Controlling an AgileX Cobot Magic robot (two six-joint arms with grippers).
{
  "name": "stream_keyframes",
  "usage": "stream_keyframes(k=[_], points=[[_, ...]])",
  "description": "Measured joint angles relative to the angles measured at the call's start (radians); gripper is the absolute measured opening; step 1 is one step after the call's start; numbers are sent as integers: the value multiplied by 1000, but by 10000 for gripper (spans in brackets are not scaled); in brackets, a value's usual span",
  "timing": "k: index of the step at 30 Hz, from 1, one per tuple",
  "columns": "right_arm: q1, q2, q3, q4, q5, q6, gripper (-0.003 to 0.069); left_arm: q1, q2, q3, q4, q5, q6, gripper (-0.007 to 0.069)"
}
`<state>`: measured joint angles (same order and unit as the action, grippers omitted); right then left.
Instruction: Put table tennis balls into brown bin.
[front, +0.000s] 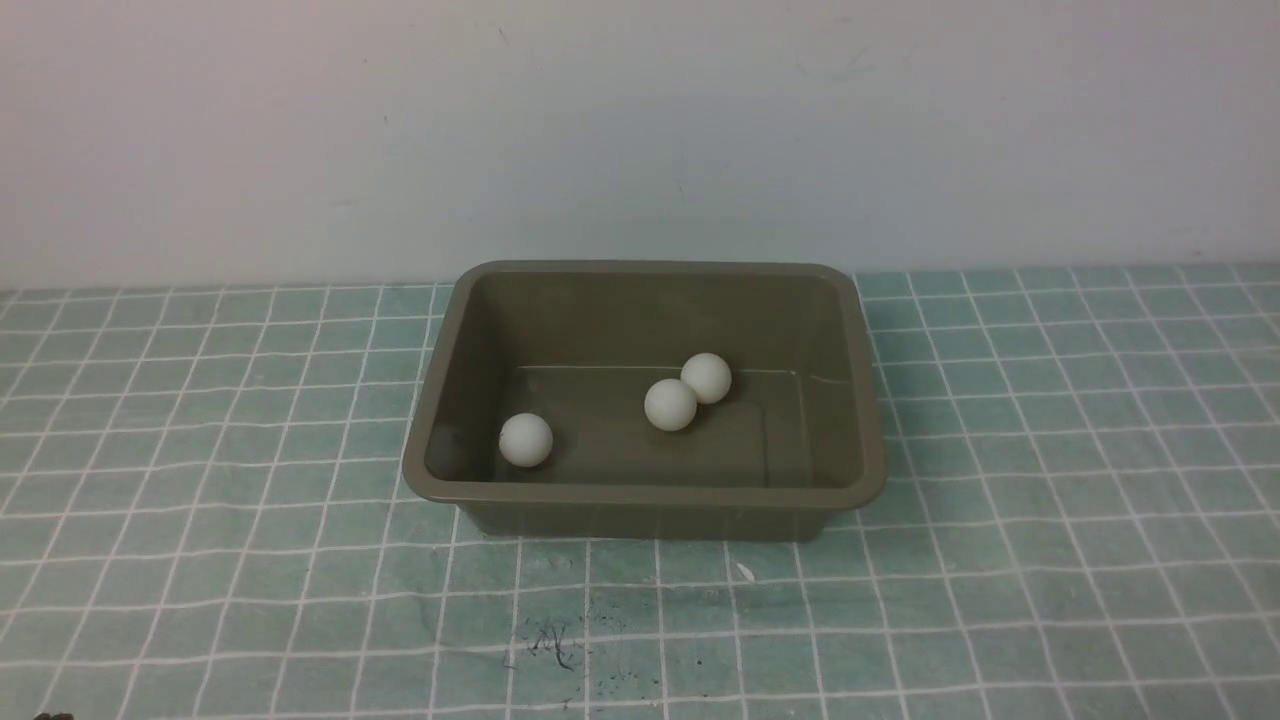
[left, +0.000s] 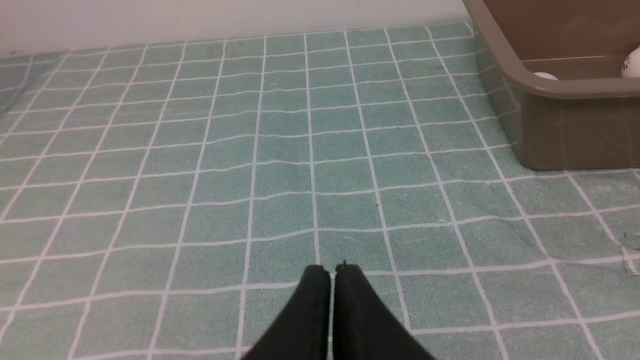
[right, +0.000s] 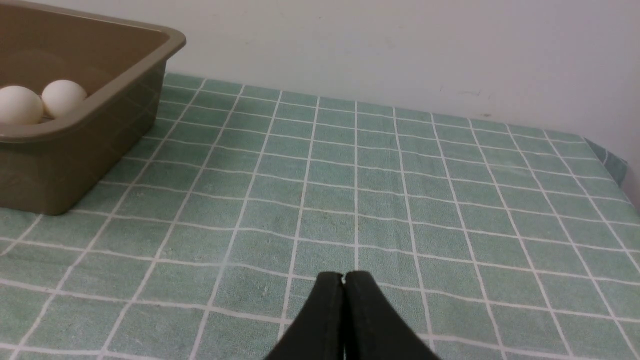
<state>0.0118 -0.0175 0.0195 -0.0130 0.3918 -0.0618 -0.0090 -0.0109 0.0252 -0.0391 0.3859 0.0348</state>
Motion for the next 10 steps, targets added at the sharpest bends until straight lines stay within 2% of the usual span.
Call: stream_keyframes(k=[10], points=[[0,0,0,0,0,0,-13,0,0,0,0,0,0,-5]])
